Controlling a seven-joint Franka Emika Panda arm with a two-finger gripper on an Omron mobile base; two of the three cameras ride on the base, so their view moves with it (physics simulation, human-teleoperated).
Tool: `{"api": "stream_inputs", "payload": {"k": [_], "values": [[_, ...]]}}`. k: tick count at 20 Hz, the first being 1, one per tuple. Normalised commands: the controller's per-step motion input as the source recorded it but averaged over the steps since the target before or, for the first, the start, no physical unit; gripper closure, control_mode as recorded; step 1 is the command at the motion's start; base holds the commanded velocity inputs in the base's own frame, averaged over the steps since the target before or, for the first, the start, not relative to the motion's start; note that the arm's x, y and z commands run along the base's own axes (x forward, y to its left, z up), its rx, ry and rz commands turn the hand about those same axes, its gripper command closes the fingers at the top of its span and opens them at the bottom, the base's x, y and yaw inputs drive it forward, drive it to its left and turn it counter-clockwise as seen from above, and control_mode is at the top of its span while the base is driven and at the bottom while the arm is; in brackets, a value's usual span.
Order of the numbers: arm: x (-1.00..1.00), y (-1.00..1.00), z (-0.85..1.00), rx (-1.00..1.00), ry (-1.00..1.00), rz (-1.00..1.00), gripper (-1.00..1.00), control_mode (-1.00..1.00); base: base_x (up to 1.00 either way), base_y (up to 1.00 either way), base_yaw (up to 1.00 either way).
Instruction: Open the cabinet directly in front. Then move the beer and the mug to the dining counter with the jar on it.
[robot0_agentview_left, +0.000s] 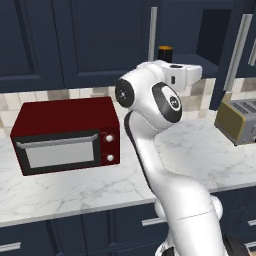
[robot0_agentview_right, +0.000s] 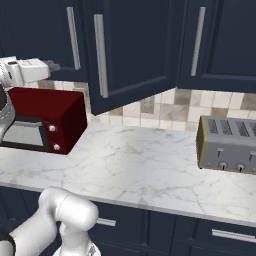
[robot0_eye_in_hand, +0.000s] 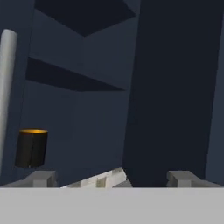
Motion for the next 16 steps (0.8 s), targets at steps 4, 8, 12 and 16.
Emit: {"api": "stream_inputs", "payload": {"k": [4,8,12,16], "values": [[0.79,-0.08,0.0,0.0,0.15,0.0,-1.0,-1.0,0.0,0.0,0.0],[0.65,-0.51,0.0,0.0,0.08,-0.04,-1.0,-1.0,0.0,0.0,0.0],[0.72,-0.44,0.0,0.0,0.1,-0.1,-1.0,-1.0,0.0,0.0,0.0],[0.54,-0.64,0.0,0.0,0.05,-0.13,-1.0,-1.0,0.0,0.0,0.0]]}}
